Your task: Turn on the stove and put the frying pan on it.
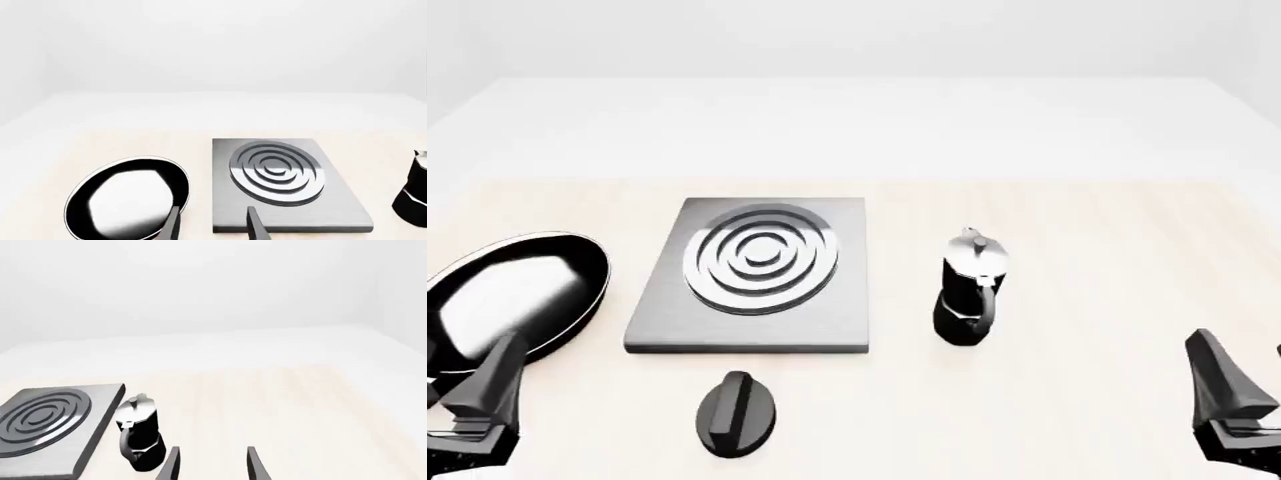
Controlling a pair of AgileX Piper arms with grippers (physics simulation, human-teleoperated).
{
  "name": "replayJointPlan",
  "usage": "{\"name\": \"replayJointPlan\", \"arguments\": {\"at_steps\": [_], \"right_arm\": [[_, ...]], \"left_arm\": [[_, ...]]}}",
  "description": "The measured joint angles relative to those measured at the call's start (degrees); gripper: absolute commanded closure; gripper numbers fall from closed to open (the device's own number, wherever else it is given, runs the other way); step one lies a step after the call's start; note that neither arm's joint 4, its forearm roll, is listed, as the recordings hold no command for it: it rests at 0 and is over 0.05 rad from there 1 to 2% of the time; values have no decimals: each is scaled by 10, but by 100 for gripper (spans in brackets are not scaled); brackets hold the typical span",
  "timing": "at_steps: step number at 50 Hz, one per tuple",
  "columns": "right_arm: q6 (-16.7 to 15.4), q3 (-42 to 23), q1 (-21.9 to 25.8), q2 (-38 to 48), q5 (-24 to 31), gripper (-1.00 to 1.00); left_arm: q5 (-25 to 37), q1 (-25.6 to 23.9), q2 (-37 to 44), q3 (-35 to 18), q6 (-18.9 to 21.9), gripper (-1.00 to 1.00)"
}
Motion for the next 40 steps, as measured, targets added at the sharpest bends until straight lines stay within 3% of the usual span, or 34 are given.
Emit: {"name": "replayJointPlan", "arguments": {"at_steps": [15, 25, 40], "right_arm": [[-20, 22, 22, -24, -19, -100], [-24, 24, 30, -29, -19, -100], [-25, 21, 46, -32, -14, -100]], "left_arm": [[-19, -1, -24, 19, 12, -100], [1, -14, -22, 6, 17, -100], [39, -80, 67, -38, 35, -100]]}}
